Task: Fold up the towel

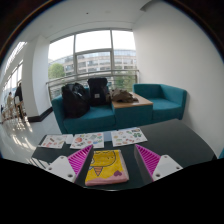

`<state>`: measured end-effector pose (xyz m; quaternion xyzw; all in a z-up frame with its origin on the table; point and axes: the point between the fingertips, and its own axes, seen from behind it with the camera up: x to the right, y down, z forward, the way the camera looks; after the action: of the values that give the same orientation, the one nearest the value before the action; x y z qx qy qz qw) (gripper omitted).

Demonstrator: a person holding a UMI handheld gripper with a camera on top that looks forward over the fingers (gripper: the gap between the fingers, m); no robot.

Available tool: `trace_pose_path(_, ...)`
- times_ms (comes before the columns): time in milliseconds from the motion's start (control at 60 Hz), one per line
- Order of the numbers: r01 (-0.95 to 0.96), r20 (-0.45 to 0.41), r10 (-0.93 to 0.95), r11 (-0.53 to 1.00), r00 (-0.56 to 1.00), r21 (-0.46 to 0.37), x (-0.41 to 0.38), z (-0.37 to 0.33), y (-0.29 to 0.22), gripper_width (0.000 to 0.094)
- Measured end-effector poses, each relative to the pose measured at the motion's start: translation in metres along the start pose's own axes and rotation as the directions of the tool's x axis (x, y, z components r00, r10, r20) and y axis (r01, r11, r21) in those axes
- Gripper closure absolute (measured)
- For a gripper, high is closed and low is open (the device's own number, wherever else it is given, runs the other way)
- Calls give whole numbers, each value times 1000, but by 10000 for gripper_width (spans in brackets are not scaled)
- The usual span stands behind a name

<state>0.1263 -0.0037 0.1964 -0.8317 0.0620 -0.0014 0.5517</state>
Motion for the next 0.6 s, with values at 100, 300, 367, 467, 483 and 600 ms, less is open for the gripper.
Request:
trace_pose_path(100,35,18,-36,999,999,36,-22,-44,-1,105)
trace_pose_path(300,76,49,-78,995,996,58,-62,-113,23,101)
trace_pose_path(367,69,77,-73,996,994,51,-71,-134,28,99)
trace_pose_path(467,76,84,-80,996,993,55,-80,-151,36,100)
trace_pose_path(483,80,85,-85,995,993,59,-81,-155,36,100)
trace_pose_path(600,100,97,-107,993,990,69,-89,-172,39,100)
